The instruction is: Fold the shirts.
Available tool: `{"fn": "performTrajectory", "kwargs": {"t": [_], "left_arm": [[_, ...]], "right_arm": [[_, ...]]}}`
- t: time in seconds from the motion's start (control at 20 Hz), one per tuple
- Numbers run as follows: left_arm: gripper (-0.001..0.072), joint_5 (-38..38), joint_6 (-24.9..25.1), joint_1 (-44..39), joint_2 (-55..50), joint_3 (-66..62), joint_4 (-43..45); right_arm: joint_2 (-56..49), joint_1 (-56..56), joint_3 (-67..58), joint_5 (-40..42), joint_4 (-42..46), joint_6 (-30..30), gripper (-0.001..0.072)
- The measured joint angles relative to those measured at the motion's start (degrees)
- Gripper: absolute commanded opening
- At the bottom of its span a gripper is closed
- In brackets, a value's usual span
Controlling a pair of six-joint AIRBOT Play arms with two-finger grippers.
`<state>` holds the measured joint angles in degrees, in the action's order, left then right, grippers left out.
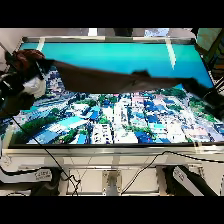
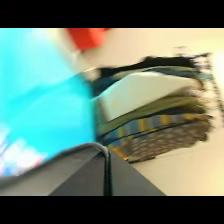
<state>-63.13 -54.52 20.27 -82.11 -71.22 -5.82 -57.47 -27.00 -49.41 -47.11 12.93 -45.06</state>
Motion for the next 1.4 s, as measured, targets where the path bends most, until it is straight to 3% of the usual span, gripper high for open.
{"fn": "performTrajectory", "kwargs": {"t": [0.3, 0.6, 0.85, 1.05, 1.4], "left_arm": [[0.0004, -4.48, -4.22, 0.37, 1.29, -26.49, -1.07], [0.0001, -7.61, -14.64, 0.42, 9.6, -48.37, 16.2], [0.0, -12.41, -21.31, 0.42, 23.32, -52.37, 33.48], [-0.0001, -12.61, -24.68, 0.42, 31.43, -53.11, 40.85], [0.0, -11.58, -27.41, 0.42, 28.87, -47.36, 48.81]], "right_arm": [[3.34, -3.02, -23.87, -1.05, 13.29, -2.86, 0.0016], [7.89, -3.43, -44.35, -3.02, 32.83, -12.48, 0.0015], [14.88, -3.45, -54.45, -12.39, 47.67, -17.9, 0.0013], [19.89, -3.41, -57.29, -16.85, 53.75, -20.11, 0.0013], [14.01, -3.41, -58.12, -18.97, 60.24, -24.35, 0.0015]]}}
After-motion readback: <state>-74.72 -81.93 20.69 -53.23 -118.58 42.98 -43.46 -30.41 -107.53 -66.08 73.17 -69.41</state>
